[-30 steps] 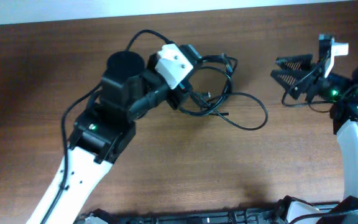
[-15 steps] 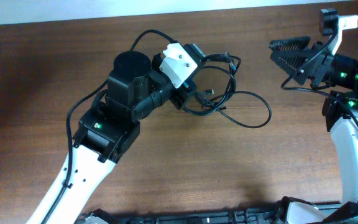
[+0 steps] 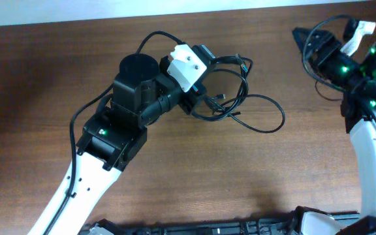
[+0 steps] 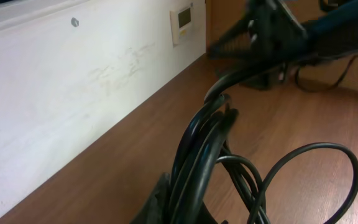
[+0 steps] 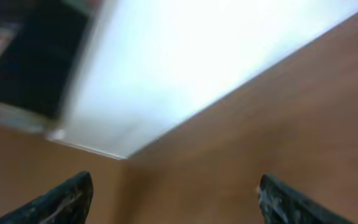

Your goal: Untangle cables

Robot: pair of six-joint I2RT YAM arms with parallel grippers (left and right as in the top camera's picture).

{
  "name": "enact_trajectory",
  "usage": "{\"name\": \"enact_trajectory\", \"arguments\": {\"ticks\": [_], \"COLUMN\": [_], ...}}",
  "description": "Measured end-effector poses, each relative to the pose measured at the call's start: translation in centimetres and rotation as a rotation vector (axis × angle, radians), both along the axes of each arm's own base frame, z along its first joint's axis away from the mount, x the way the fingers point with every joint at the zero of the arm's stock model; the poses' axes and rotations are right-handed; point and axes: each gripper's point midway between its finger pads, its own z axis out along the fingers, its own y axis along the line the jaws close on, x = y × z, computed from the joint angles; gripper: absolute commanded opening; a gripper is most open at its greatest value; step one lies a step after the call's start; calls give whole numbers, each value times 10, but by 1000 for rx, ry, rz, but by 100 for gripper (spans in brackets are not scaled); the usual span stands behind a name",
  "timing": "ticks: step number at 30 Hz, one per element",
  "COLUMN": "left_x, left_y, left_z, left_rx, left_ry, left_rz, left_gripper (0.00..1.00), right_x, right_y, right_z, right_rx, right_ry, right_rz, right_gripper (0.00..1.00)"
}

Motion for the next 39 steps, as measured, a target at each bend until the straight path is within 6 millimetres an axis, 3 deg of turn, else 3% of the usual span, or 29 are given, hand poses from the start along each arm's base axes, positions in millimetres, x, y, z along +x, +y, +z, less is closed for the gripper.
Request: {"name": "enact_trajectory", "arguments": {"ticks": [2, 6, 9, 17, 22, 27, 36, 39], "left_x": [1, 6, 8, 19, 24, 25, 16, 11], "left_y": [1, 5, 7, 16, 18, 18, 8, 3], "left_z": [0, 0, 0, 5, 14, 17, 20, 22], "left_rx": [2, 7, 11, -28, -87, -131, -160, -168], "left_ry": [-1, -7, -10, 5, 13, 42, 62, 65], "left_rz": [6, 42, 63, 154, 192, 206, 135, 97], "left_gripper": [0, 0, 0, 0, 0, 0, 0, 0], "right_x": [-2, -11, -27, -69, -88, -92, -83, -80], "right_y": [3, 26, 57, 101, 124, 134, 125, 121], "right_z": [2, 30, 46, 32, 38, 41, 39, 37], "right_rx": [-135, -370, -540, -688, -712, -719, -775, -793], "right_ry": [32, 2, -61, -86, -190, -234, -221, -211], "right_rz": [1, 81, 214, 465, 606, 650, 599, 586], "right_gripper": [93, 100, 99, 99, 96, 83, 75, 62]}}
